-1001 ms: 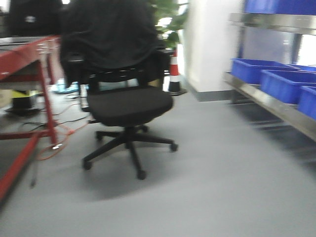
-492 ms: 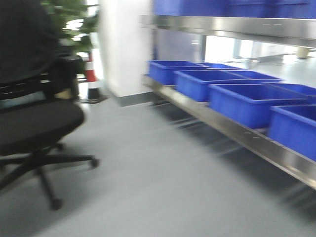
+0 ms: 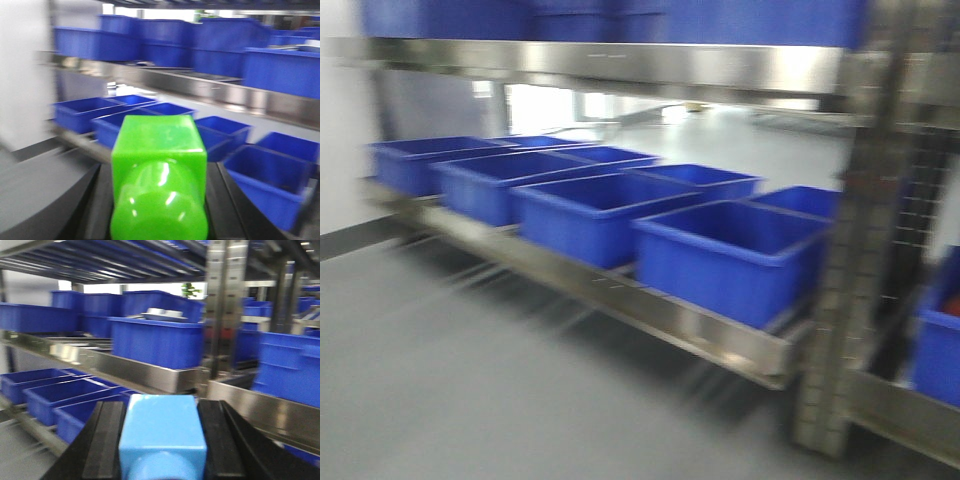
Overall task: Grab block from conveyor and place in blue bin
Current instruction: 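Turn and drive toward the steel shelf of blue bins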
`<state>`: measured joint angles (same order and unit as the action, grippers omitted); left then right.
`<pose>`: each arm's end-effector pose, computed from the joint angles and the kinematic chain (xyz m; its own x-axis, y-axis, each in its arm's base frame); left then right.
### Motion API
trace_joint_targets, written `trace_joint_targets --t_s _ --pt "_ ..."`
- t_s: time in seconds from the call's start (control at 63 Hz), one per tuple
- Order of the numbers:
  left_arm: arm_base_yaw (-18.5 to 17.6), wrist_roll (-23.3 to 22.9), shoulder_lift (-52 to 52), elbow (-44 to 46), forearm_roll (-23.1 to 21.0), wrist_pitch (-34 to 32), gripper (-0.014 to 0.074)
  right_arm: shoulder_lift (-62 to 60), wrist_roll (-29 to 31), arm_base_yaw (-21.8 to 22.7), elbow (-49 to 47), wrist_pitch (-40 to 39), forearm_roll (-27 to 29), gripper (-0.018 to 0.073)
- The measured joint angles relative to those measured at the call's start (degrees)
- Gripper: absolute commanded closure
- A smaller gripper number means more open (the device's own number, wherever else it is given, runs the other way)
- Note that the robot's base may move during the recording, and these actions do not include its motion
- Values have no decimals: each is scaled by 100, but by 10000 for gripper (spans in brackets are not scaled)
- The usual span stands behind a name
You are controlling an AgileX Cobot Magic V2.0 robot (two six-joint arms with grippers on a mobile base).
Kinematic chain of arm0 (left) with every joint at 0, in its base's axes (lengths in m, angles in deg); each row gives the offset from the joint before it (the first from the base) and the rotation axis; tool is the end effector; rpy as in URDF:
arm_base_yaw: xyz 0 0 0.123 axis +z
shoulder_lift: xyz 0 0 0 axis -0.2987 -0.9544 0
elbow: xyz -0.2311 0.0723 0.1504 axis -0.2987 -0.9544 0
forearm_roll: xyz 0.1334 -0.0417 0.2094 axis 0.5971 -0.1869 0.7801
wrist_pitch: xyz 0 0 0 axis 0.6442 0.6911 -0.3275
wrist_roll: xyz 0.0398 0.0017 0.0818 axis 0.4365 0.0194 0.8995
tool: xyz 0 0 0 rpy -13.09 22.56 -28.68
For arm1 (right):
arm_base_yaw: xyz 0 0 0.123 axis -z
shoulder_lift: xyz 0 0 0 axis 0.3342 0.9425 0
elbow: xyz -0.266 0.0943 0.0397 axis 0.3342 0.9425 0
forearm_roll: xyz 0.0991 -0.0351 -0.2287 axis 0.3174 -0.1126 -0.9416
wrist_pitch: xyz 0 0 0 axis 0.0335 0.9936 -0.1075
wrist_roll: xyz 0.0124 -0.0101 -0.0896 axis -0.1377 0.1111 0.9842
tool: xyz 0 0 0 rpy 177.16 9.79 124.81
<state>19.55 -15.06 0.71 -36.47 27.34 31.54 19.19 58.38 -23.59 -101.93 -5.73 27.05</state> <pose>0.0828 0.0014 0.3594 0.0090 0.0145 -0.9999 -0.0189 0.9997 0.0144 0.0766 0.0066 0.3406 0.1267 0.0699 -0.9895 -0.0910 0.9941 0.0586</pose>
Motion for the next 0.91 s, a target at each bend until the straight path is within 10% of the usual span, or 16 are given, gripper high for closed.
trace_joint_targets --t_s 0.905 --pt "0 0 0 0 0 0 708 0 0 0 0 0 0 715"
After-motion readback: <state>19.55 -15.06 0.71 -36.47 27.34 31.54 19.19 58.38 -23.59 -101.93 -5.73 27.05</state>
